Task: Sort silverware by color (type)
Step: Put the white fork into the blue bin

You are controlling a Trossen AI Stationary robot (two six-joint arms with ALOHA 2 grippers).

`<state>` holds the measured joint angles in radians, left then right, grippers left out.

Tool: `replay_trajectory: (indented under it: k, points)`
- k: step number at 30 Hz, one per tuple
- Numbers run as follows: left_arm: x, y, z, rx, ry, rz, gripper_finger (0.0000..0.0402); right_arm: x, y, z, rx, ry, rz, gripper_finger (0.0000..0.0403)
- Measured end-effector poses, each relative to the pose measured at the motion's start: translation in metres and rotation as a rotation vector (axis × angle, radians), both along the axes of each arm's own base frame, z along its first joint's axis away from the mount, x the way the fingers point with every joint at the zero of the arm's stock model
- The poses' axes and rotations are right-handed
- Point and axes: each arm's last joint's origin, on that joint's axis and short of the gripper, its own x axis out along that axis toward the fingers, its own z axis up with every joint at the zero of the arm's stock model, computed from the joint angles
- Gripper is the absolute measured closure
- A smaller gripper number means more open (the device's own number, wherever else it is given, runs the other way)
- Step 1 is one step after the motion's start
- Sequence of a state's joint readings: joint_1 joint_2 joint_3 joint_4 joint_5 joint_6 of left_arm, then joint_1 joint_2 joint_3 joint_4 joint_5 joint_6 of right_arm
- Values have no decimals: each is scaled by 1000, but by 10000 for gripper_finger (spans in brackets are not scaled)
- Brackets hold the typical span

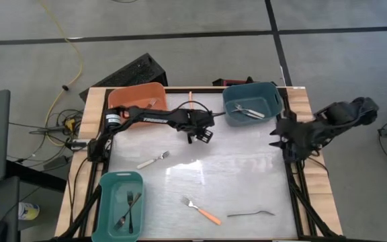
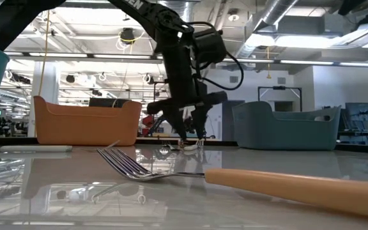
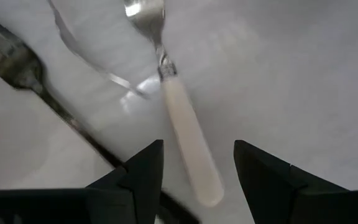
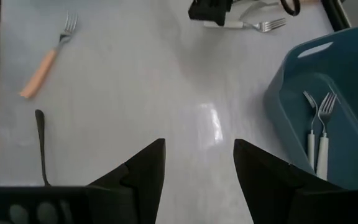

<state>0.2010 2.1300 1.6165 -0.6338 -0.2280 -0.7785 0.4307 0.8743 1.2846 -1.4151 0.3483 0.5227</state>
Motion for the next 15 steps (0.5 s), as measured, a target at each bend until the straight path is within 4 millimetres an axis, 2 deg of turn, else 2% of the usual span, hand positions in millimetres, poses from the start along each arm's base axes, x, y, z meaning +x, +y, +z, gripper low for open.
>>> replay_trajectory:
  k: [7,15]
  points:
    - [1,-2,-1,17,-8,18,221,-10,-5,3,0,-45,-14,191]
    - [-6,-7,-23,-30,-19,42,221,-11,-6,4,-3,-50,-16,191]
